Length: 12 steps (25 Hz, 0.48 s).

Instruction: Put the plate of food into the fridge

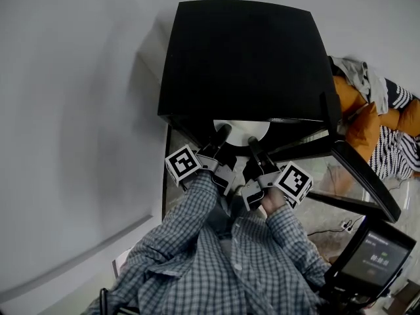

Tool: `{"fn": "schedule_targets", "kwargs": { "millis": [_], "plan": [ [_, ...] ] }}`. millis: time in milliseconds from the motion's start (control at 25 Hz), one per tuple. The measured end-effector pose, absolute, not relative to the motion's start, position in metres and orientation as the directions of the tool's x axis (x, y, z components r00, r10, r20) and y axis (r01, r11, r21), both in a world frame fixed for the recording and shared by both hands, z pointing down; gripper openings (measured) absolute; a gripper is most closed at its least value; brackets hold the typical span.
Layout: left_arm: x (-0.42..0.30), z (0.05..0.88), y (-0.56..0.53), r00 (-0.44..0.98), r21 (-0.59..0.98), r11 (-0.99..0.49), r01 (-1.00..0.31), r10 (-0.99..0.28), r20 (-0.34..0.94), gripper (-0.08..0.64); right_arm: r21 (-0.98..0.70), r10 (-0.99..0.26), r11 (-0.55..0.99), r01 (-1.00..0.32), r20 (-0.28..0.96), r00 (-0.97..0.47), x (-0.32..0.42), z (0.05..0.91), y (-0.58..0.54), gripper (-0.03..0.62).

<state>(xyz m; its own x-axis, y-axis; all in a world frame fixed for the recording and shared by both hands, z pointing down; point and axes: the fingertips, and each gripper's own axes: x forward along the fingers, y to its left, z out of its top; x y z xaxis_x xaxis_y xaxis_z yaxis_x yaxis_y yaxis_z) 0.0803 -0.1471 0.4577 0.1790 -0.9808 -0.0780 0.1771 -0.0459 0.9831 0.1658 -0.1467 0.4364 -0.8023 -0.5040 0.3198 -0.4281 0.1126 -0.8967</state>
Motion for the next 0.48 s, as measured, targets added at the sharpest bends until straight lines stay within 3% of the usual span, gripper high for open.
{"fn": "schedule_targets", "kwargs": {
  "millis": [480],
  "plan": [
    [0.0793, 0.4562, -0.1463, 0.182, 0.987, -0.075, 0.143, -0.978, -0.101, 0.026, -0.909, -0.531, 0.079, -0.409, 0.309, -0.789, 0.1654, 0.4374, -0.15, 0.021]
  ]
}}
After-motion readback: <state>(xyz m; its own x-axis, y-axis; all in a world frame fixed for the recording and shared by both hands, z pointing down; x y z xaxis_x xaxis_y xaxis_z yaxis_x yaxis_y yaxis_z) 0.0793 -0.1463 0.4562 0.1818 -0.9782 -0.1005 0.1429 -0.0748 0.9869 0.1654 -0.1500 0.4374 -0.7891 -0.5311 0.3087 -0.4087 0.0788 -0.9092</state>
